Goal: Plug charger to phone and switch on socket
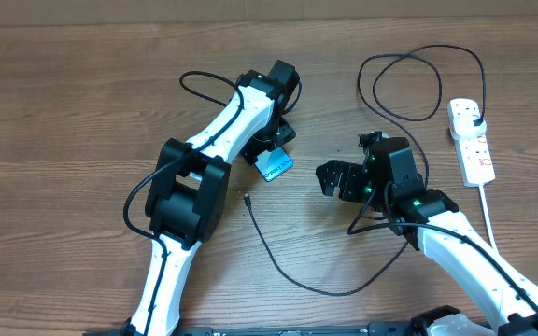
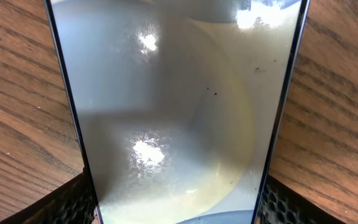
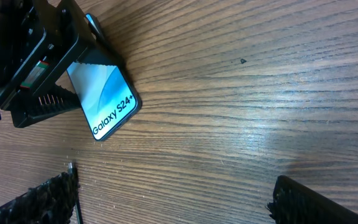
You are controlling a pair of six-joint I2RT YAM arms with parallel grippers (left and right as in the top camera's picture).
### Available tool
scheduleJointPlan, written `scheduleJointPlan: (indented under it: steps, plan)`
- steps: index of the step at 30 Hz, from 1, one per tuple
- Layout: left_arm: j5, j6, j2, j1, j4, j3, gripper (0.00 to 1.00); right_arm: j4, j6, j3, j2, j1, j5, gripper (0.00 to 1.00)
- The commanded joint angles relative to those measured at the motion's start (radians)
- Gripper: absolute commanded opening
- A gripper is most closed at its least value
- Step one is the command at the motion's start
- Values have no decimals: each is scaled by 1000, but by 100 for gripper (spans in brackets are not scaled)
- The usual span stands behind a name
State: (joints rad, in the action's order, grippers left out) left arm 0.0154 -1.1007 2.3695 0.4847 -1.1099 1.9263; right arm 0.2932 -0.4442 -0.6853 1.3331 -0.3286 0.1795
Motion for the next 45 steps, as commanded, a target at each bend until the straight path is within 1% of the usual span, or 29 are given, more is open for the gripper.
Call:
scheduleJointPlan:
  steps: [1,4,6,9,11,12,20,25,32,36,41,45]
  plan:
    - [9,-6,72,0,-13,-22,56,1,7,-23,-14,4,5,100]
    - [3,-6,72,0,-13,-22,51,1,8,-23,-14,4,5,100]
    - [-5,-6,72,0,-12,-22,43,1,8,-23,-14,4,5,100]
    - [-10,-6,72,0,-13,-22,25,1,8,-23,-14,4,5,100]
    - [-13,-6,72,0,-13,-22,9,1,8,-23,-14,4,5,100]
    - [-16,-6,72,0,-12,-22,4,1,8,-23,-14,4,5,100]
    - [-87,-6,71,-4,-12,-19,5,0,7,-23,-14,4,16,100]
    - [-200,-4,71,-28,-12,-14,4,-14,8,-23,-12,4,35,100]
    - [-301,17,66,-60,-11,-8,4,-30,8,-23,25,-14,36,100]
    - [-330,32,48,-66,-8,16,4,-77,8,-22,90,-32,49,100]
    - [-332,50,31,-69,-14,52,4,-144,8,-22,149,-32,70,100]
    - [-380,66,29,-72,-19,82,4,-200,8,-22,176,-32,89,100]
